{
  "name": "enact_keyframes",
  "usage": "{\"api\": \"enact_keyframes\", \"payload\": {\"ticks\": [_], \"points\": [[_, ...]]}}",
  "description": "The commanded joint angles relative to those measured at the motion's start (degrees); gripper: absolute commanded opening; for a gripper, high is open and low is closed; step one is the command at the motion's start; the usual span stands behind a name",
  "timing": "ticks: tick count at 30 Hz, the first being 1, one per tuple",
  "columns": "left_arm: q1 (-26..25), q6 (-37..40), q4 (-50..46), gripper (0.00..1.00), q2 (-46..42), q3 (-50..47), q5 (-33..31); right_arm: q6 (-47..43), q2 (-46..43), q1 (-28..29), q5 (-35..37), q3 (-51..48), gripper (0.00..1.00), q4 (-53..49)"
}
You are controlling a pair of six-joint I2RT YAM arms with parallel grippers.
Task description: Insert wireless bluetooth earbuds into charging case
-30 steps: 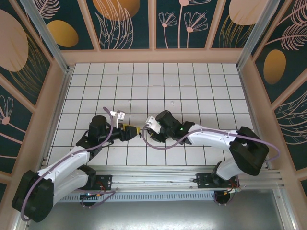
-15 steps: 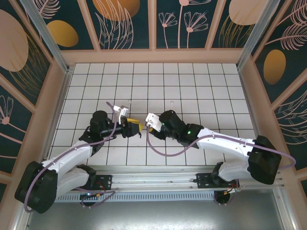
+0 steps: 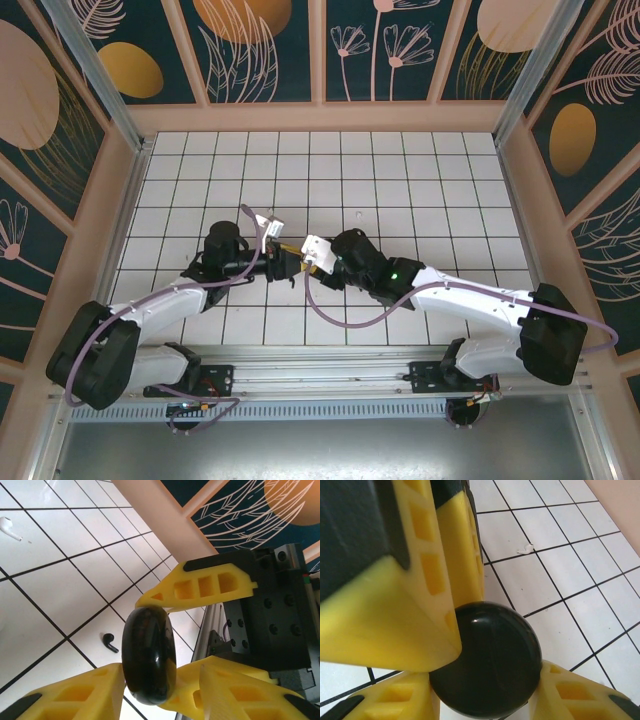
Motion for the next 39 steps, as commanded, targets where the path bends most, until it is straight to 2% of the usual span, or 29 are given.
{"api": "enact_keyframes", "payload": {"ticks": [1, 4, 6, 14, 15, 17, 20, 24, 27, 32, 36, 39], "points": [[-0.3, -0.4, 3.4, 0.42, 1.3, 1.9, 2.2, -0.6, -1.7, 0.6, 0.6, 1.9, 0.41, 0.7], [-0.3, -0.6, 4.0, 0.44, 2.3, 2.2, 2.1, -0.5, -1.9, 0.6, 0.6, 1.7, 0.41, 0.9], [-0.3, -0.8, 4.8, 0.41, 3.1, 2.3, 2.4, -0.5, -1.9, 0.7, 0.5, 1.5, 0.41, 1.1], [-0.3, -1.2, 6.0, 0.05, 5.3, 3.5, 2.8, -0.9, -1.9, 0.6, 0.4, 1.0, 0.42, 1.8], [-0.2, -0.4, 4.8, 0.00, 5.2, 3.8, 2.4, -0.7, -1.9, 0.6, 0.6, 1.0, 0.45, 1.9], [-0.3, 1.8, 2.1, 0.00, 4.6, 4.4, 0.9, 0.9, -2.2, 0.3, 1.0, 1.1, 0.58, 1.9], [-0.2, 5.3, -1.6, 0.00, 3.3, 4.9, -2.7, 6.2, -3.9, -2.2, -2.5, 2.3, 0.63, 0.8], [-0.2, 12.7, -10.1, 0.00, 1.1, 7.8, -9.7, 18.7, -8.4, -12.3, -18.8, 2.9, 0.67, 1.1], [-0.2, 18.0, -12.2, 0.00, -0.8, 8.6, -11.4, 27.8, -11.7, -19.2, -31.2, -1.1, 0.68, 6.9], [-0.1, 24.7, -11.8, 0.00, -3.9, 7.9, -11.6, 31.1, -14.9, -20.6, -32.4, -5.3, 0.68, 12.3], [-0.1, 29.2, -14.8, 0.00, -6.1, 8.1, -12.9, 32.7, -14.0, -20.7, -35.7, -6.1, 0.68, 14.5], [-0.2, 29.8, -14.5, 0.00, -6.8, 7.5, -12.6, 33.3, -12.2, -20.6, -37.8, -6.4, 0.68, 16.2]]}}
